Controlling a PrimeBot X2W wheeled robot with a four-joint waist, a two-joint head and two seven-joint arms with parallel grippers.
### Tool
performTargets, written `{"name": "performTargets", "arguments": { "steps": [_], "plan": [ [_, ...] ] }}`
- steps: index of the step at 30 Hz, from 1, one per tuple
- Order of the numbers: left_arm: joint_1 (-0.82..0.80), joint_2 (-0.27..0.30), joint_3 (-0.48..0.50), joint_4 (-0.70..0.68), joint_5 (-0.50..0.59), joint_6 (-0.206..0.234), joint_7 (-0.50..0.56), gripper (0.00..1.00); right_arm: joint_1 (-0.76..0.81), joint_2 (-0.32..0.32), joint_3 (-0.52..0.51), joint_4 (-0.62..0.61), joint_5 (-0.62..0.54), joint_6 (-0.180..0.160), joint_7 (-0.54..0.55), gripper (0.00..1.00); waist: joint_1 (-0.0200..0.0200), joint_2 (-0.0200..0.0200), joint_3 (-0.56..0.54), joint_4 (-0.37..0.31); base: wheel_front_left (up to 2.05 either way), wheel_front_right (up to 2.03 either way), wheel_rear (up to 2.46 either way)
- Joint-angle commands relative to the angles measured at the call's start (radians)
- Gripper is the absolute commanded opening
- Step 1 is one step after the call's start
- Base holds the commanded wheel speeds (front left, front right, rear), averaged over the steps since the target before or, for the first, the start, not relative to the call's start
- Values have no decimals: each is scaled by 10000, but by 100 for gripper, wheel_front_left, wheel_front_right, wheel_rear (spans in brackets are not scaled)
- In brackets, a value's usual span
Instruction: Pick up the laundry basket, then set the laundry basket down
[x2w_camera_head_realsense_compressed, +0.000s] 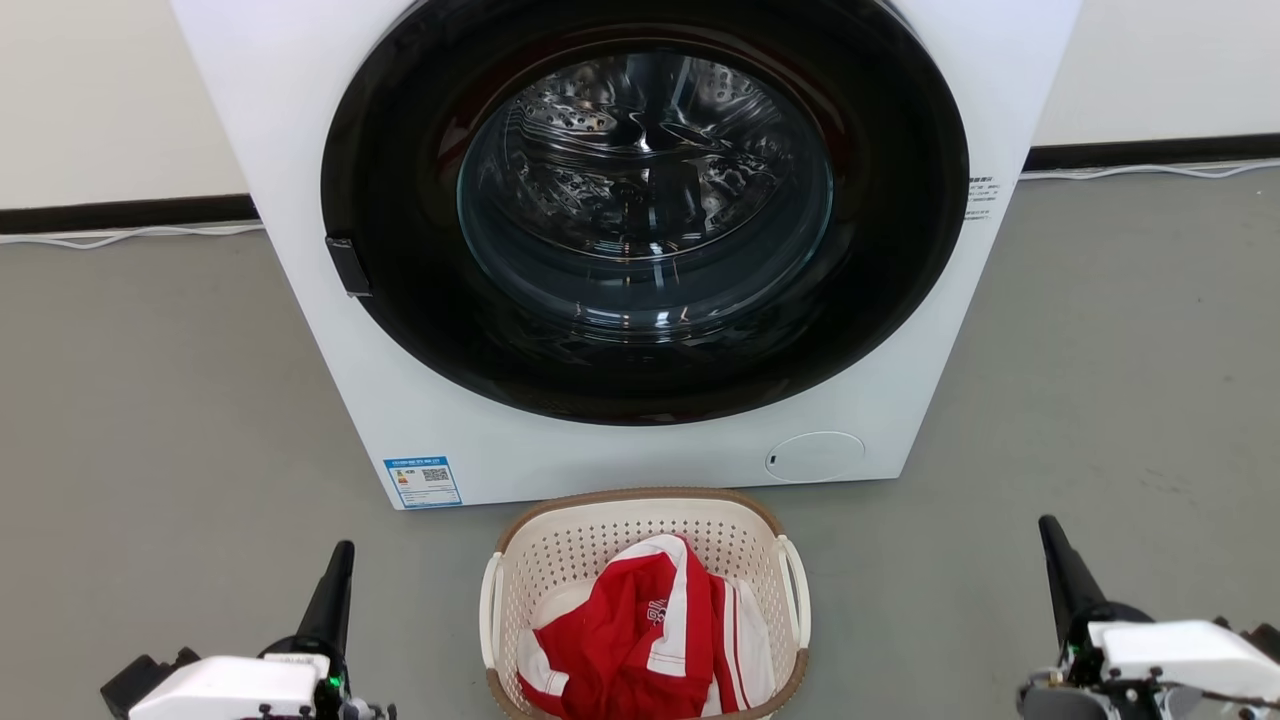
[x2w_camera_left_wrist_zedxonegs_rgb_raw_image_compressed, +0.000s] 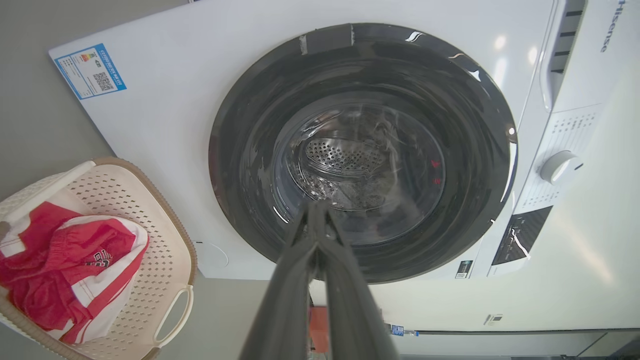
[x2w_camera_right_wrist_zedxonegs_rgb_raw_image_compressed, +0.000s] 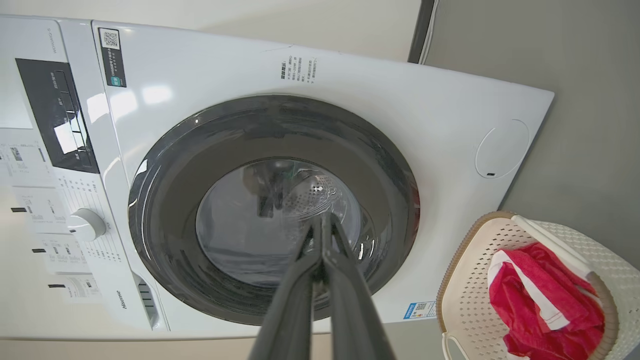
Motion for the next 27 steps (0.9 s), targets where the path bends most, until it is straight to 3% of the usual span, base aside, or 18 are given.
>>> {"name": "performTargets", "arguments": {
  "steps": [1,13,27],
  "plan": [
    [-591,133,219,-344,-402,-91,106,0,-582,-42,171,-311,458,67,138,0,-1,-1,6,2,0,0,0],
    [-806,150,218,-418,-1575,-161,418,0,-727,-30,114,-347,1795,73,453,0,-1,-1,40,15,0,0,0],
    [-806,150,217,-419,-1576,-161,418,0,-727,-30,115,-347,1796,73,452,0,-1,-1,40,15,0,0,0]
  ]
}}
